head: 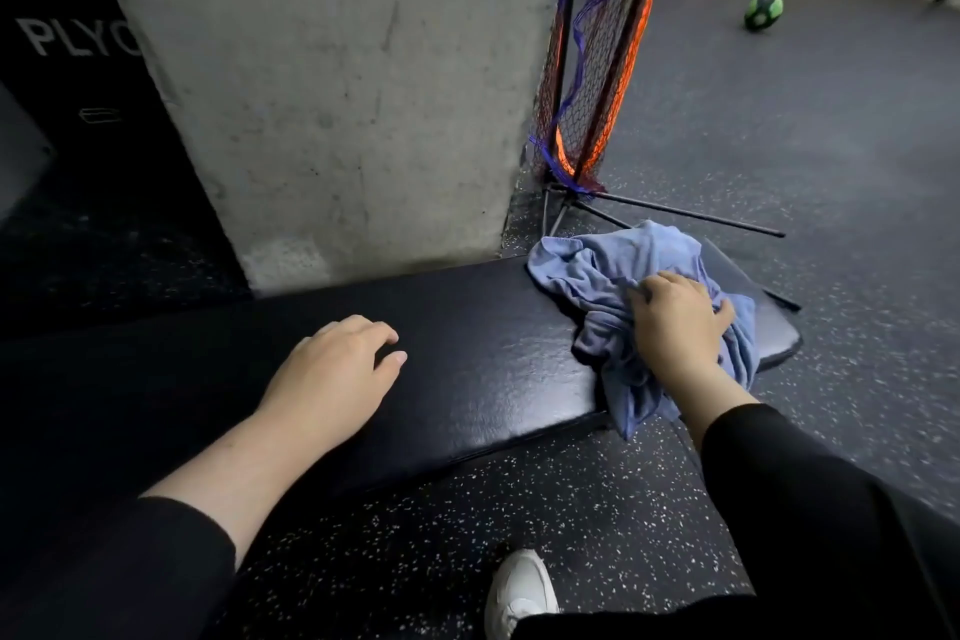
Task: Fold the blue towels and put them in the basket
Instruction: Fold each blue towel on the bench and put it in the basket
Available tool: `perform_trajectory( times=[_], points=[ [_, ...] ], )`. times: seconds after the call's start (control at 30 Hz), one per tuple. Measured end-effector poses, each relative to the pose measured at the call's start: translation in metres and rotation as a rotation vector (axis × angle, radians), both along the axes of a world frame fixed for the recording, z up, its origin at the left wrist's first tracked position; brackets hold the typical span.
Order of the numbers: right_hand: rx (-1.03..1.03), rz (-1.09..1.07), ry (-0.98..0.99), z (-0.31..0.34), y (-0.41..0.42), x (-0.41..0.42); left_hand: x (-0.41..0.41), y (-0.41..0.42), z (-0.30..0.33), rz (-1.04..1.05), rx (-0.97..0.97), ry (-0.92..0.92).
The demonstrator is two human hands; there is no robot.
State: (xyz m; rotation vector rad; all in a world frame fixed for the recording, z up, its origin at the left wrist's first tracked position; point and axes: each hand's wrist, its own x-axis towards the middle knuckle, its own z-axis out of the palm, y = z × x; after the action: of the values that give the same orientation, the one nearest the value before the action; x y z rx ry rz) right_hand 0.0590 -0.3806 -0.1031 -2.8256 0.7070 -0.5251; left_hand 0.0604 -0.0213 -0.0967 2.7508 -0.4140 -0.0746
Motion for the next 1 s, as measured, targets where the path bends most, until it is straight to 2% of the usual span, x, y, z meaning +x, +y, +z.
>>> perform_trajectory(
  times=[0.07,0.1,0.17,0.27,0.4,0.5,0.67,0.73,0.87,1.0],
  points=[
    [0.073,0.001,-0.095,0.017,0.012,0.005,0.002,0.0,0.0,0.005,-0.01,-0.001],
    [0.178,0.025,-0.172,0.028,0.02,0.007,0.002,0.0,0.001,0.009,-0.02,-0.004],
    [0.402,0.114,-0.333,0.049,0.041,0.006,0.003,0.001,0.005,0.022,-0.061,-0.02],
    [0.546,0.279,-0.429,0.074,0.077,0.002,0.002,0.004,0.014,0.04,-0.158,-0.049],
    [0.675,0.456,-0.3,0.088,0.121,0.001,-0.003,0.01,0.023,0.018,-0.32,-0.106],
    [0.775,0.599,-0.119,0.09,0.156,-0.001,-0.005,0.017,0.029,0.002,-0.475,-0.041],
    [1.045,0.742,-0.082,0.105,0.215,-0.014,-0.005,0.036,0.036,0.031,-0.743,0.027],
    [1.108,0.758,-0.075,0.109,0.235,-0.019,-0.006,0.051,0.04,0.099,-0.788,0.046],
    [1.063,0.695,-0.105,0.111,0.262,-0.019,-0.009,0.088,0.055,0.222,-0.85,-0.021],
    [1.033,0.712,-0.1,0.111,0.28,-0.01,-0.017,0.121,0.07,0.251,-0.776,-0.077]
  ],
)
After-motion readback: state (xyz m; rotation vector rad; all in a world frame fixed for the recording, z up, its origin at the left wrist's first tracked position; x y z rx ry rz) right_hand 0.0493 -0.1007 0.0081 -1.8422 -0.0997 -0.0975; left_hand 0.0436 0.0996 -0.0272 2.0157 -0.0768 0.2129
